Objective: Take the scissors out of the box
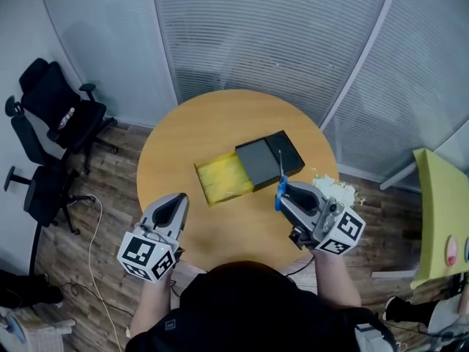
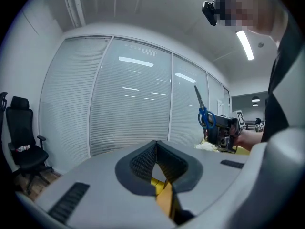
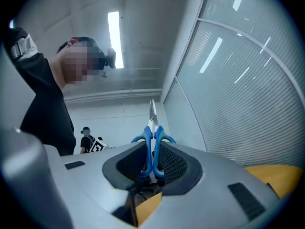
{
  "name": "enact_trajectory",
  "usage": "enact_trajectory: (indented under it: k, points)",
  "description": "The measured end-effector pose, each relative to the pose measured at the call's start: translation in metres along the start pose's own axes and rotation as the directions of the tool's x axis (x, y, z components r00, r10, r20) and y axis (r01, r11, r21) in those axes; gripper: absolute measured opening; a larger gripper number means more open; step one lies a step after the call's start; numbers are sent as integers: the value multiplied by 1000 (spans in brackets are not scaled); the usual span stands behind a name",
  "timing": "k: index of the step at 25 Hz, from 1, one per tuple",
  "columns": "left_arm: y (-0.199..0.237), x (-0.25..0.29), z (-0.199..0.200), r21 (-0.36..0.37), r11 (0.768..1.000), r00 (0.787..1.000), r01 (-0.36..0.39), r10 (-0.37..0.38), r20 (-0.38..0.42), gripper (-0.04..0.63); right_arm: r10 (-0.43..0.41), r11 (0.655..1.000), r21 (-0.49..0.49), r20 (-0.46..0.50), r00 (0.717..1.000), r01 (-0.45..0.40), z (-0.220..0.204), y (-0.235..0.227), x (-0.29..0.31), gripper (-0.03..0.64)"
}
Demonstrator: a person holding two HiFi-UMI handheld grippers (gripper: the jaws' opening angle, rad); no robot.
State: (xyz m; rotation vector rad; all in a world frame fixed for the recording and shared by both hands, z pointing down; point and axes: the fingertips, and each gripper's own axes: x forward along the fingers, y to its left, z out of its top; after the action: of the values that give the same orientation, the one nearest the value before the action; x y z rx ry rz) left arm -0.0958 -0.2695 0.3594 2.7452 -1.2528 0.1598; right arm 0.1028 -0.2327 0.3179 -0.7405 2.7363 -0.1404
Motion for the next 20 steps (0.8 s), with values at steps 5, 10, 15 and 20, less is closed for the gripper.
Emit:
enact_trajectory:
  k: [5,10,15,20]
  points:
    - [5,-5,21,62,998,1000,7,-7,11,14,-91,995,-31,-19,996,90,-10,-16,-2,101]
    - [5,13,38,105,991,996,84,-84,-9,15,-118,992,-49,-51,992,115,-8,-38,15,101]
    - [1,31,69,151,979,991,136,-137,0,14,-104,982,-165,-54,993,94,29,-41,48,101]
    - [18,35,90,150,988,991,-33,13,134,15,-174,975,-129,61,983,180,49,-46,53,101]
